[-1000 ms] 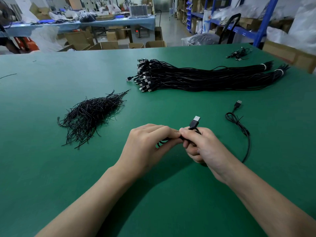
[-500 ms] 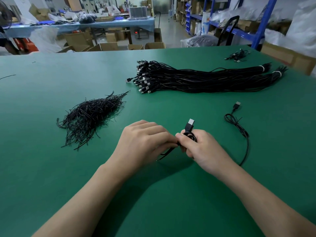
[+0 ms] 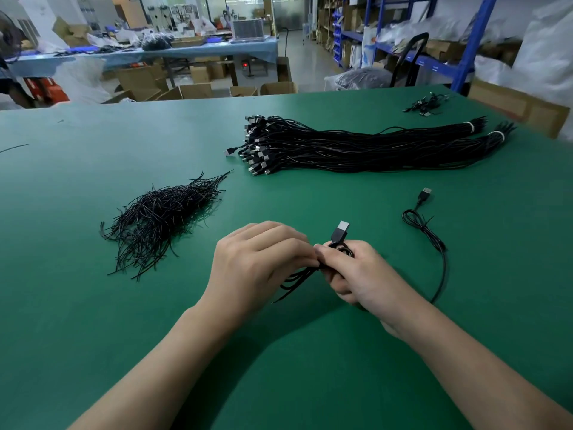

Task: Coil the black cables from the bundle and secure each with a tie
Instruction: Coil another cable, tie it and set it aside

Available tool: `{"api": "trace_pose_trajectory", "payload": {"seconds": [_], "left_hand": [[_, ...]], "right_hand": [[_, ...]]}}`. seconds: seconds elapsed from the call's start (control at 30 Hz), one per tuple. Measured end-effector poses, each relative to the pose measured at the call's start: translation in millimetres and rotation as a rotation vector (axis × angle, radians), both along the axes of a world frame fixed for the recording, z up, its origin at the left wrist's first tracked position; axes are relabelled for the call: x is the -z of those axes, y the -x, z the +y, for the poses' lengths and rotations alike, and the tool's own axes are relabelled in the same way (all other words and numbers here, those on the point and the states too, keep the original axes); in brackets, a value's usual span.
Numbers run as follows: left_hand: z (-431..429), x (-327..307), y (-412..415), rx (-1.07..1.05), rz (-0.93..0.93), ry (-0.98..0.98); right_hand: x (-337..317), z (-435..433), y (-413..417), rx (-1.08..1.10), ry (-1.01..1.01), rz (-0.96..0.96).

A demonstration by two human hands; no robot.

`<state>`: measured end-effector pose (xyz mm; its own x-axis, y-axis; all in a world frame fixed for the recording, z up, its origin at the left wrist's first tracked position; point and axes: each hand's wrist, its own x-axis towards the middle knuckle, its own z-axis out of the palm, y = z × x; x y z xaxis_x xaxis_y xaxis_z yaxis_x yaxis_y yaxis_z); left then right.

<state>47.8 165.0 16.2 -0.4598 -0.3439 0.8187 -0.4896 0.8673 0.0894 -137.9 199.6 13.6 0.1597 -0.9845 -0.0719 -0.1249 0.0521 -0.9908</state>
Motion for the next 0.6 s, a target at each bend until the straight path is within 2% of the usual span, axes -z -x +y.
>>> {"api": "trace_pose_trajectory", "payload": {"seconds": [0.13, 0.27, 0.43, 0.6], "left_hand": [[1.7, 1.6, 2.5, 0.0, 0.145, -0.33], [1.5, -0.4, 3.3, 0.016, 0.238, -0.576], [0.1, -0.3, 2.3, 0.063, 0.409, -0.938], [-0.2, 0.0, 2.5, 0.148, 0.468, -1.091]], "right_hand": [[-0.7, 0.5, 1.7, -0.027, 0.023, 0.034], [-0.4, 0.0, 2.6, -0.047, 0.154, 0.142], [1.7, -1.2, 1.9, -0.056, 0.24, 0.154], [3.6, -1.0, 2.6, -0.091, 0.295, 0.187]]}}
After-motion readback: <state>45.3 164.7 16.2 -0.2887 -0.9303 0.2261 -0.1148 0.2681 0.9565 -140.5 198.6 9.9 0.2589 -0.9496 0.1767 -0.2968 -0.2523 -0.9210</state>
